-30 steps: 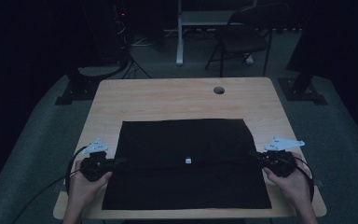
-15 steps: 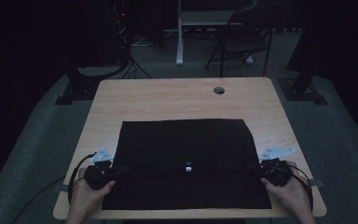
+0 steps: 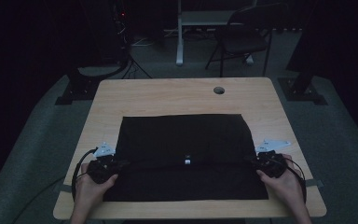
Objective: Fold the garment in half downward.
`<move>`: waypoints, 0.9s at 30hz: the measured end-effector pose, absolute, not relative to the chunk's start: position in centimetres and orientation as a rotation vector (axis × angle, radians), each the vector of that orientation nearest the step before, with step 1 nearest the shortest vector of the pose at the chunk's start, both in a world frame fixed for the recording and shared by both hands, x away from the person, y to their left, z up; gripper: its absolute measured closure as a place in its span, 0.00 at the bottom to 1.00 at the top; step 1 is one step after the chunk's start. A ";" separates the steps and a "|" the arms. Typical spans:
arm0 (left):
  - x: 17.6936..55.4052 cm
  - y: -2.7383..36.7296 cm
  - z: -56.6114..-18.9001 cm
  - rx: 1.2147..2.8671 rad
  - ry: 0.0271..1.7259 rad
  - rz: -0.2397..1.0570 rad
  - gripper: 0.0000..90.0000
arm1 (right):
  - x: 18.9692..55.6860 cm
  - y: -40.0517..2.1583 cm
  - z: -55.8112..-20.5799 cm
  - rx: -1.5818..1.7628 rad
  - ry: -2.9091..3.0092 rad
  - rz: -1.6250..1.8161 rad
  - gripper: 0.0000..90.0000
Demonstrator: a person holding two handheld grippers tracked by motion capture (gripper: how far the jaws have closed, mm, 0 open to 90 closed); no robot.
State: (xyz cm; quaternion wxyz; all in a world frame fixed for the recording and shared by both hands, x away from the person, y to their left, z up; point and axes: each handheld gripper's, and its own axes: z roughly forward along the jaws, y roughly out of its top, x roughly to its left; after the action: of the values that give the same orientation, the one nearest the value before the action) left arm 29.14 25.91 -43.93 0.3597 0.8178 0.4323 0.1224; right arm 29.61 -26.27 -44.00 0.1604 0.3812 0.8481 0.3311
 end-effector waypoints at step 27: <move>31.9 26.4 -44.5 2.019 1.119 0.278 0.79 | 33.0 -26.5 -44.4 1.145 2.366 1.009 0.89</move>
State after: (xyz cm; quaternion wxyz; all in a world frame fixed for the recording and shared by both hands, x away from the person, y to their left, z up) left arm 31.87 26.44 -44.45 0.3970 0.7971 0.4416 0.1099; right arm 32.97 -26.48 -44.37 0.1625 0.4014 0.8292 0.3535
